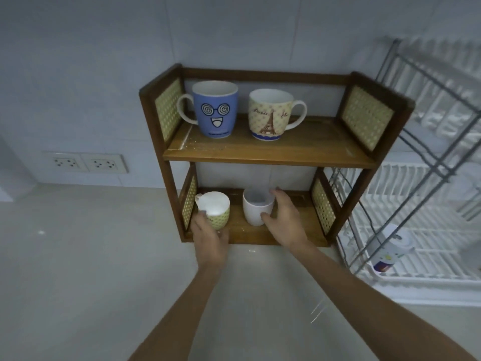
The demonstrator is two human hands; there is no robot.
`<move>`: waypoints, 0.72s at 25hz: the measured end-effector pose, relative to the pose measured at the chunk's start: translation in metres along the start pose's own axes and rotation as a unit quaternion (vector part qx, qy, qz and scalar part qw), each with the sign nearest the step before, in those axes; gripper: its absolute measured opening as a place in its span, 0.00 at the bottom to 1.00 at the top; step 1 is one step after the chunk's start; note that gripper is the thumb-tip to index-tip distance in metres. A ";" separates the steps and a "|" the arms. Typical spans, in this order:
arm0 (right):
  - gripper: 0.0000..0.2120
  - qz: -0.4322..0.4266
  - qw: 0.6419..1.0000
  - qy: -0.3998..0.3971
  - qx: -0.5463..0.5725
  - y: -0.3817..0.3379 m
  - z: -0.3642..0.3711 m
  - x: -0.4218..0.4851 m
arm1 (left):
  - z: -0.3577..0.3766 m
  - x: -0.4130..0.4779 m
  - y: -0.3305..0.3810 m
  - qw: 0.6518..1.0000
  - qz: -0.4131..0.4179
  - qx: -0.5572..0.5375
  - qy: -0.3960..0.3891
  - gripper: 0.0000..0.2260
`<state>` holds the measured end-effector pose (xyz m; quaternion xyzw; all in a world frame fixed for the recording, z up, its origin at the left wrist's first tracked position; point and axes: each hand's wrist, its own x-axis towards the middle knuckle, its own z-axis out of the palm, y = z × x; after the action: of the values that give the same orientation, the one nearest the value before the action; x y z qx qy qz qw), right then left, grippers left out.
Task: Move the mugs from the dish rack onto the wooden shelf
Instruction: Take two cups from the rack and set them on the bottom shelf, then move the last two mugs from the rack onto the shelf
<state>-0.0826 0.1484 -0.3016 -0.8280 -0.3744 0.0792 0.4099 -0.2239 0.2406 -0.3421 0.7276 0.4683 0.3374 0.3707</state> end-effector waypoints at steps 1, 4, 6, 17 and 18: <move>0.29 -0.011 1.000 0.011 0.012 0.002 -0.010 -0.021 | -0.001 -0.023 0.001 1.000 0.019 -0.009 0.004 0.26; 0.21 -0.041 0.998 0.032 0.042 0.022 -0.052 -0.089 | 0.009 -0.093 0.013 0.993 0.114 -0.021 -0.022 0.18; 0.17 -0.055 0.995 0.064 0.044 0.043 -0.086 -0.124 | 0.019 -0.130 0.034 0.977 0.199 -0.034 -0.068 0.16; 0.13 0.037 0.958 0.017 -0.283 0.183 -0.319 -0.102 | 0.138 -0.181 0.216 0.666 0.634 0.351 -0.176 0.18; 0.18 0.043 0.901 -0.086 -0.423 0.195 -0.333 -0.092 | 0.149 -0.175 0.227 0.628 0.595 0.461 -0.197 0.20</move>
<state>0.1063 -0.1960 -0.2449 -0.9286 -0.3708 0.0020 -0.0164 -0.0593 -0.0205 -0.2471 0.9731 -0.0559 0.0731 -0.2111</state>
